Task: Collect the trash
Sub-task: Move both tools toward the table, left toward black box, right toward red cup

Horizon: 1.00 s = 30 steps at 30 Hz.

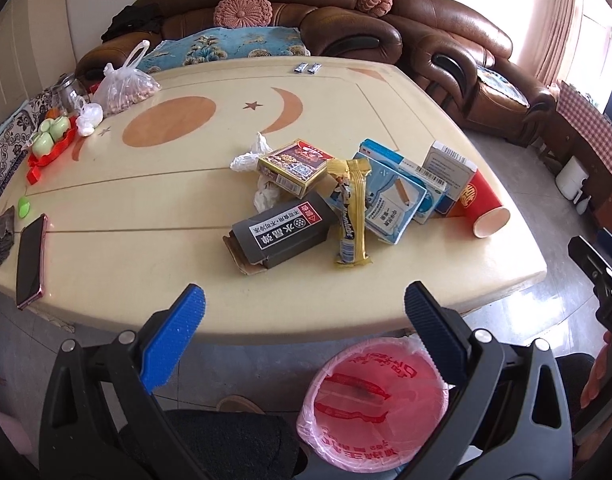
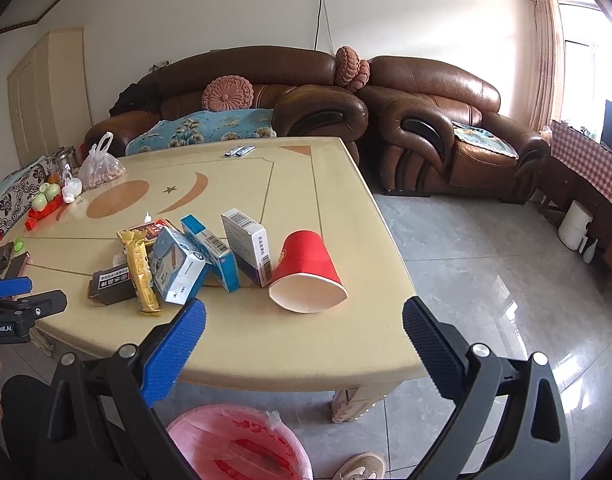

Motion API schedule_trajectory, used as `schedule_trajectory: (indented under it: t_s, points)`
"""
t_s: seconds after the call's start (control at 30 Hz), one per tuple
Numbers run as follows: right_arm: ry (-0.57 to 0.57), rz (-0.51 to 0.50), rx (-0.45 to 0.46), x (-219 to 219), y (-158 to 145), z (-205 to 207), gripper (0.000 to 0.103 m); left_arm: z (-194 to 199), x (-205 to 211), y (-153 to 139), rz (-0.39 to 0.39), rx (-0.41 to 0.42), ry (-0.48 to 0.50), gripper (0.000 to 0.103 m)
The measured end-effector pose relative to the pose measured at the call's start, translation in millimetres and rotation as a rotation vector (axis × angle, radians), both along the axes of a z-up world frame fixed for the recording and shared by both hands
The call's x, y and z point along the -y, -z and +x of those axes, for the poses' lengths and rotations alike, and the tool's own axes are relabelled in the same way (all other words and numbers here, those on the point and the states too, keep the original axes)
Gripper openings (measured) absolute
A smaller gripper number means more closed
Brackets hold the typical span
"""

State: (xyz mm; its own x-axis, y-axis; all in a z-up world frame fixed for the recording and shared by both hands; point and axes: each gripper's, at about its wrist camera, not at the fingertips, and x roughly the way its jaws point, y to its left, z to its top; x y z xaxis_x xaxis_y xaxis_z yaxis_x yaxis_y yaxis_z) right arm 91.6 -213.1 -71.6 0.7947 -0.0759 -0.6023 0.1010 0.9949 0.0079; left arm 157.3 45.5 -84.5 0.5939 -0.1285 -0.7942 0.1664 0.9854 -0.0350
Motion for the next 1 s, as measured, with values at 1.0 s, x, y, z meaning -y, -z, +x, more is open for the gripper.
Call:
schedule_trajectory:
  t_s: [1.0]
  points:
    - [0.086, -0.022, -0.204, 51, 87, 82, 0.097, 101, -10, 67, 0.028, -0.112, 0.132, 0.098]
